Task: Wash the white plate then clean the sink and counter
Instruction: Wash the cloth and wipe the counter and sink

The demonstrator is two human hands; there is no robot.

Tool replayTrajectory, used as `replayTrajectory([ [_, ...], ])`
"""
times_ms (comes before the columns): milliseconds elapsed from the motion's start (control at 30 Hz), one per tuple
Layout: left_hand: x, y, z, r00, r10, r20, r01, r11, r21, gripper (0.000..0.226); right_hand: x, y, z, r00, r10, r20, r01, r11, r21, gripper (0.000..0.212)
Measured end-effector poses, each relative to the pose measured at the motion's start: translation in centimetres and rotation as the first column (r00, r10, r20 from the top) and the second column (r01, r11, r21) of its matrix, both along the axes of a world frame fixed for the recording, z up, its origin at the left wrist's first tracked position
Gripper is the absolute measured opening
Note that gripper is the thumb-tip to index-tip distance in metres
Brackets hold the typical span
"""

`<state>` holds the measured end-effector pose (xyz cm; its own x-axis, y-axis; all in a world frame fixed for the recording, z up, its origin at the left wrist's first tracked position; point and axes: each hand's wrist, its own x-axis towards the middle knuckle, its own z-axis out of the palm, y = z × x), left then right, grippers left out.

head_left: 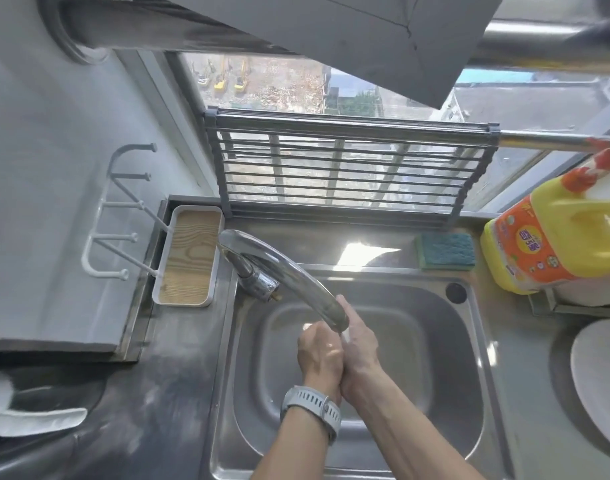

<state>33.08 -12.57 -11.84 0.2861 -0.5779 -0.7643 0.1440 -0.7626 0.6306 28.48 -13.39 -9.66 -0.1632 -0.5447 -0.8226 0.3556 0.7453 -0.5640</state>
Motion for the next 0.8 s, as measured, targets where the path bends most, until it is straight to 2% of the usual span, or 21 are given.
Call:
replayTrajectory([
  [67, 0.2, -0.2, 0.1, 0.995, -0.062, 0.074, 0.063, 0.998, -0.003, 0.028, -0.1, -0.1, -0.4, 0.981, 0.162, -0.109, -0.169, 0.984, -0.063, 0.027],
  [133, 0.5, -0.4, 0.0, 0.992, -0.066, 0.104, 0.066, 0.998, 0.001, 0.027, -0.1, -0.3, -0.2, 0.951, 0.249, -0.183, -0.272, 0.955, -0.114, 0.015],
  [200, 0.6, -0.4, -0.1, 0.987, -0.082, 0.137, 0.083, 0.997, 0.003, 0.031, -0.2, -0.1, -0.5, 0.932, 0.277, -0.232, -0.306, 0.947, -0.097, 0.023],
  [333, 0.4, -0.2, -1.1, 0.974, -0.137, 0.180, 0.145, 0.989, -0.034, 0.033, -0.1, 0.1, -1.2, 0.973, 0.163, -0.165, -0.165, 0.986, 0.001, 0.019],
  [433, 0.0, 0.1, -1.6, 0.971, -0.149, 0.188, 0.161, 0.986, -0.049, 0.029, -0.7, 0.2, -2.0, 0.987, 0.090, -0.133, -0.087, 0.996, 0.027, 0.032],
  [667, -0.2, 0.7, -1.5, 0.930, -0.263, 0.257, 0.291, 0.954, -0.078, 0.023, -1.6, 0.4, -2.3, 0.972, 0.186, -0.146, -0.189, 0.982, -0.007, 0.024],
  [800, -0.2, 1.5, -0.8, 0.906, -0.318, 0.280, 0.364, 0.922, -0.130, 0.032, -2.1, 1.1, -2.3, 0.962, 0.224, -0.158, -0.234, 0.971, -0.052, 0.046],
])
